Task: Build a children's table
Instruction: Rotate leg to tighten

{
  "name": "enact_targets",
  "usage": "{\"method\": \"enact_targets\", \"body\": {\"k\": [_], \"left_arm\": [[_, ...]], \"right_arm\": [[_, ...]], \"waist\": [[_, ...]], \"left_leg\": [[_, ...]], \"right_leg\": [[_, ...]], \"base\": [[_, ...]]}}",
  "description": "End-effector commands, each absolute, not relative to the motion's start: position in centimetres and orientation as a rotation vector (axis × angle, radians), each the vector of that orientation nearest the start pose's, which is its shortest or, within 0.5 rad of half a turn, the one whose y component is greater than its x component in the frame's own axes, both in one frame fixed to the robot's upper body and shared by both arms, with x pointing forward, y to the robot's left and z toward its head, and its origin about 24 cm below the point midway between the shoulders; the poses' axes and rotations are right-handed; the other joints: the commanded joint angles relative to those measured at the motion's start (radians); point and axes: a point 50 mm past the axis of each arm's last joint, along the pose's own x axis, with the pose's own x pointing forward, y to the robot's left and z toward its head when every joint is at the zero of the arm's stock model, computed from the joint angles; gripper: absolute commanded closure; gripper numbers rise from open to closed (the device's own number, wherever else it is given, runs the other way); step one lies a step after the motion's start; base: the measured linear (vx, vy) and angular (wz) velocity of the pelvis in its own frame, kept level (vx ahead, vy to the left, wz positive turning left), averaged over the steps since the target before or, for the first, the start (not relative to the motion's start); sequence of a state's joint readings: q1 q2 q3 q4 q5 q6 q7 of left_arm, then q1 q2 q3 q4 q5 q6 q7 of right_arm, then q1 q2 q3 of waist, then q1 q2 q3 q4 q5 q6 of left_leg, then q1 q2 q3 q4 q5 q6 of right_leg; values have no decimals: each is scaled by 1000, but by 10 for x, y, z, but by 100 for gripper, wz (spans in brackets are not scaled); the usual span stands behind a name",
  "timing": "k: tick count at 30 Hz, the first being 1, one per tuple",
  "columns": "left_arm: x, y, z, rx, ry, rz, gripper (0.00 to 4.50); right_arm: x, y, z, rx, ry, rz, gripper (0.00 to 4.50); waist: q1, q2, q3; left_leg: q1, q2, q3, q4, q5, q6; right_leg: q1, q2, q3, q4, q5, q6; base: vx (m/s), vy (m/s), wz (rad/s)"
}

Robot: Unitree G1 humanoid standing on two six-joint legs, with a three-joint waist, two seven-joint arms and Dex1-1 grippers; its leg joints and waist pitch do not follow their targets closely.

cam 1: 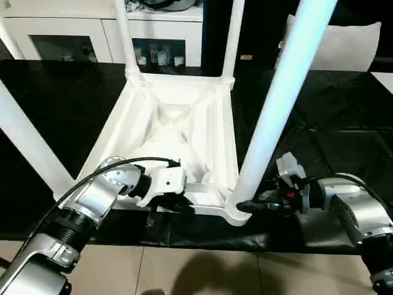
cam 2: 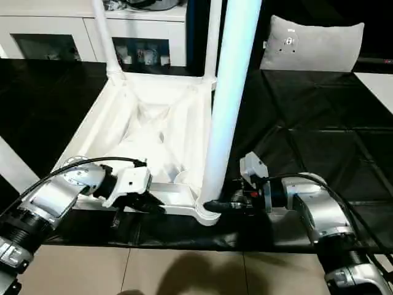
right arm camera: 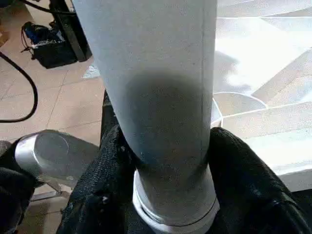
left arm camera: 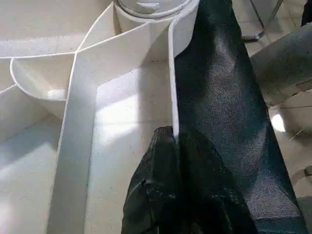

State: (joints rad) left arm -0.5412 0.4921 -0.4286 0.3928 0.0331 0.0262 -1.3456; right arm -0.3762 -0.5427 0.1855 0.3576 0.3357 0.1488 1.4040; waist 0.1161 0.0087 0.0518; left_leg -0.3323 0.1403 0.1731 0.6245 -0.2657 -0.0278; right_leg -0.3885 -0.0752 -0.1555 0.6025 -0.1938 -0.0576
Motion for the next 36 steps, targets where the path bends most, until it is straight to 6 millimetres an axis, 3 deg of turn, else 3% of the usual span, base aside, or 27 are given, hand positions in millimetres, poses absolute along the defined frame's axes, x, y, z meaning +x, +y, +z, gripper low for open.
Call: {"method": "enact_targets", "body": {"k": [1,4,5,6,8,10,12,13,15,18,21,22,23,24,26,28,30,33,34,36], "left_arm": [[292,130,56,591,489,-1554,450],[294,123,58,510,475,-1506,450],[294,122,58,500,474,-1499,450],[294,121,59,487,473,-1489,450],[298,115,60,454,468,-1436,450],[302,107,61,418,463,-1369,450],[304,103,61,408,462,-1332,450],[307,99,62,395,458,-1298,450],[312,90,64,369,449,-1226,450],[316,84,66,350,431,-1178,450],[330,70,74,300,393,-1017,450],[331,68,75,307,385,-1002,450],[332,67,75,311,384,-996,450],[332,65,75,320,383,-986,450],[331,66,75,334,383,-988,450],[330,69,73,376,377,-1009,450],[329,75,71,414,370,-1032,450],[327,81,67,446,377,-1064,450],[326,86,65,462,385,-1087,450],[322,92,63,486,394,-1134,450]], "right_arm": [[269,-175,57,-67,358,1493,257],[266,-168,54,-41,349,1444,258],[267,-167,53,-39,349,1431,258],[267,-165,52,-37,349,1413,259],[273,-154,46,-61,349,1293,259],[284,-139,40,-32,355,1113,259],[288,-130,39,-9,352,1050,260],[290,-122,39,3,347,1014,260],[295,-110,38,28,350,927,260],[300,-102,38,38,345,862,260],[316,-91,34,99,360,627,260],[318,-89,36,110,340,613,225],[319,-89,37,118,331,603,225],[321,-88,40,141,311,579,191],[321,-90,42,167,302,573,188],[318,-97,46,171,266,615,156],[315,-111,48,135,241,662,140],[310,-129,50,92,228,718,126],[305,-141,53,64,220,775,105],[299,-158,58,19,219,842,94]], "waist": [[2,-3,-69],[6,-3,-70],[6,3,-69],[6,-2,-68],[3,0,-63],[-11,-2,-55],[-22,-1,-49],[-37,0,-48],[-49,2,-48],[-56,6,-47],[-63,15,-56],[-67,14,-56],[-64,14,-59],[-59,14,-67],[-57,13,-74],[-56,13,-81],[-45,11,-82],[-36,10,-82],[-32,9,-76],[-16,7,-72]], "left_leg": [[-12,117,-44,-68,69,106],[-12,119,-46,-69,78,105],[-12,119,-46,-69,74,102],[-12,117,-46,-70,60,99],[-10,112,-45,-74,28,82],[-12,103,-46,-83,-34,41],[-3,98,-46,-84,-74,21],[-5,89,-50,-84,-112,6],[7,88,-48,-82,-131,1],[8,89,-49,-84,-143,13],[3,106,-60,-91,-132,0],[2,108,-58,-91,-121,-1],[3,109,-58,-91,-115,1],[-5,110,-54,-86,-47,16],[-12,113,-56,-81,32,37],[-18,111,-54,-70,144,104],[-22,105,-48,-64,138,145],[-29,104,-46,-60,126,158],[-26,106,-42,-62,94,158],[-24,105,-41,-66,45,142]], "right_leg": [[63,-126,94,-59,-133,-167],[62,-127,94,-57,-122,-174],[62,-128,95,-58,-123,-175],[63,-127,94,-62,-140,-170],[62,-127,93,-73,-202,-155],[67,-125,88,-97,-355,-103],[61,-123,82,-115,-446,-69],[66,-122,72,-129,-540,-16],[57,-118,66,-141,-563,-1],[56,-117,62,-147,-553,7],[65,-123,66,-128,-430,-36],[62,-126,73,-123,-389,-57],[63,-128,74,-120,-375,-65],[67,-133,83,-104,-269,-102],[70,-131,85,-80,-144,-133],[68,-129,87,-50,60,-184],[71,-134,87,-50,72,-193],[71,-131,85,-53,41,-174],[64,-128,84,-63,-19,-159],[65,-125,83,-79,-144,-112]], "base": [[0,0,0],[0,0,0],[0,0,0],[0,0,0],[0,0,0],[0,0,0],[-52,-11,-7],[0,0,0],[0,0,0],[0,0,0],[0,0,0],[0,0,0],[0,0,0],[0,0,0],[28,0,0],[28,0,0],[0,0,0],[0,0,0],[0,0,0],[0,0,0]]}}
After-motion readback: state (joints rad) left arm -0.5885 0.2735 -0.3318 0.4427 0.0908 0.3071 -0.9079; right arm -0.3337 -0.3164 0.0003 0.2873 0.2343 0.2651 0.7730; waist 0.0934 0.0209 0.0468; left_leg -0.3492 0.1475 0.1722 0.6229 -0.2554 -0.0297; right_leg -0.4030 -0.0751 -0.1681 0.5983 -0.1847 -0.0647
